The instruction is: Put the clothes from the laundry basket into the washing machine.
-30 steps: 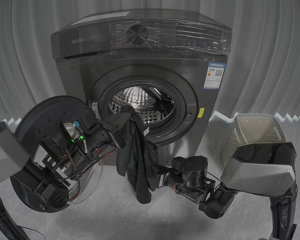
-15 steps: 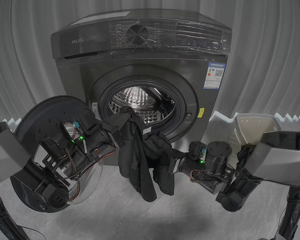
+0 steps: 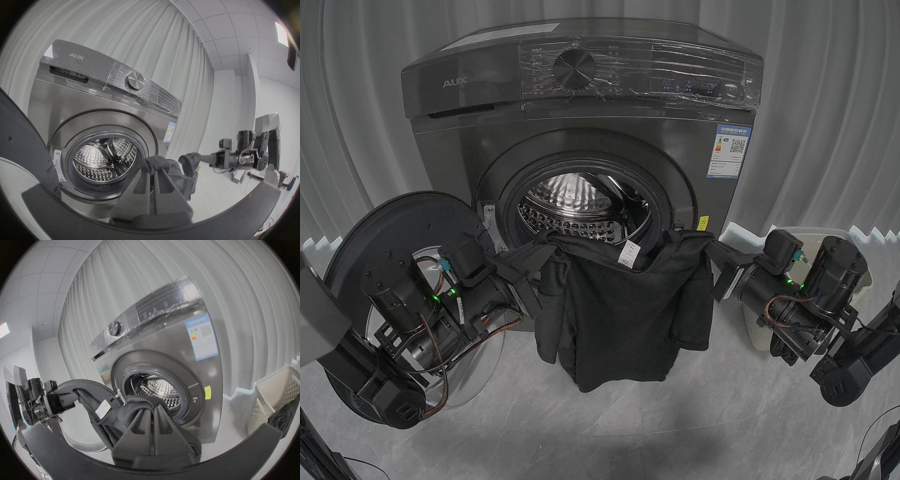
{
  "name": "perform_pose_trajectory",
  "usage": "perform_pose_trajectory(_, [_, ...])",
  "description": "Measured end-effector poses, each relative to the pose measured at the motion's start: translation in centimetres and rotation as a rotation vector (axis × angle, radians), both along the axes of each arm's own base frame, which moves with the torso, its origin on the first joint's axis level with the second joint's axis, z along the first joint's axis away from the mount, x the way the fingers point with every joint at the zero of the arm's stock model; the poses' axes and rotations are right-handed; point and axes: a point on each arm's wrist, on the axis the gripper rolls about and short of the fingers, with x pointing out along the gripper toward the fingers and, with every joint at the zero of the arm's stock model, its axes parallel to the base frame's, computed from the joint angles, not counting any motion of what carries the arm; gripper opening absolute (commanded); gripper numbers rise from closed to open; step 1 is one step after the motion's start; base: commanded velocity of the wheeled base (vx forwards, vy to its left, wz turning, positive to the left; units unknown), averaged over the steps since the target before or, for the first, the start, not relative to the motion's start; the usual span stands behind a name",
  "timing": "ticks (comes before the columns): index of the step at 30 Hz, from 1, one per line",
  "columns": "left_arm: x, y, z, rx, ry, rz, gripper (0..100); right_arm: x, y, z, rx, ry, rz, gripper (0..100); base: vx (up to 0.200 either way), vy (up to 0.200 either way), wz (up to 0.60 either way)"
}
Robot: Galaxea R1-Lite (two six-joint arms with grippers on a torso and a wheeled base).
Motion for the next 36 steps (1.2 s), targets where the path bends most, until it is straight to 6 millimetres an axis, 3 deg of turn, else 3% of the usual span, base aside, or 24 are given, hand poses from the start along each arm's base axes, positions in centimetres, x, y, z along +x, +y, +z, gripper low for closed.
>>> perform_pose_trajectory(10, [-0.5, 1.3, 0.5, 0.003, -0.016, 0.041, 0, -0.6, -0.4, 2.5, 0.056, -0.082, -0.007, 0, 0.000, 0.000, 0.00])
perform_pose_trajectory(36, [0.3, 2.7, 2.0, -0.024, -0.069, 0.098, 0, -0.8, -0.5, 4.0, 0.083, -0.135, -0.010, 0, 0.000, 0.000, 0.00])
